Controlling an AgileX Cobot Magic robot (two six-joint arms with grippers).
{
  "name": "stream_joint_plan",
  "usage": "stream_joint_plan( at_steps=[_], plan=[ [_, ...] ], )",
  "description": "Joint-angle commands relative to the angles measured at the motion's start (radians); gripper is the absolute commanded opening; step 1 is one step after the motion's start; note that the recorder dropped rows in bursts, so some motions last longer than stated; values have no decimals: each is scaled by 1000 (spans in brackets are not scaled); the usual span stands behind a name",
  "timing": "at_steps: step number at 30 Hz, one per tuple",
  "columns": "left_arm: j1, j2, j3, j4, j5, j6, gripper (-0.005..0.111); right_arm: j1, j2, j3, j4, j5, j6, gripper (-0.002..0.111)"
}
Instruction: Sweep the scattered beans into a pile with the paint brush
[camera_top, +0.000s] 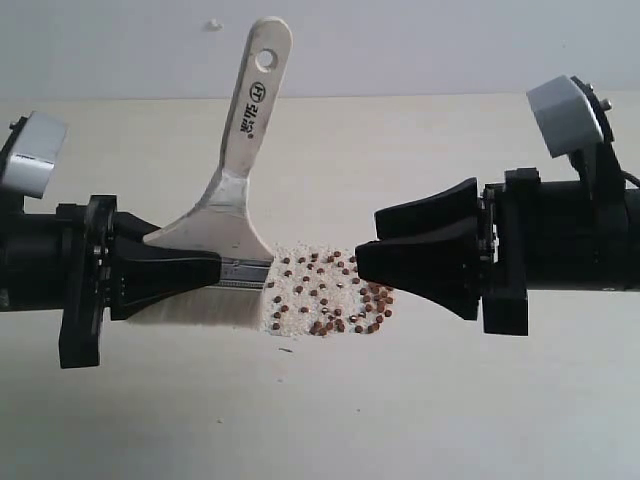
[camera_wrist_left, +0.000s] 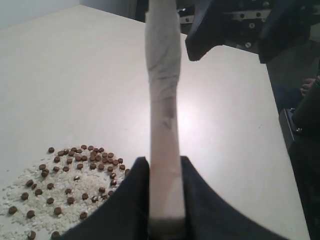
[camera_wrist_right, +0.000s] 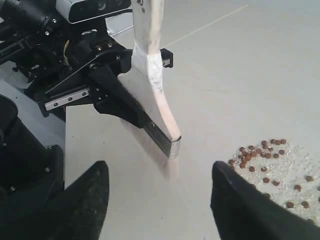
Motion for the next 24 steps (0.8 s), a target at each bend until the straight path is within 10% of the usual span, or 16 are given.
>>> stream_joint_plan(
  at_steps=[1,24],
  plan=[
    [-1,-12,0,-15,-18,7,0,-6,5,-47,4,21,27,57],
    [-58,28,0,-19,-18,35,0,103,117,-143,4,-108,-95,57]
  ],
)
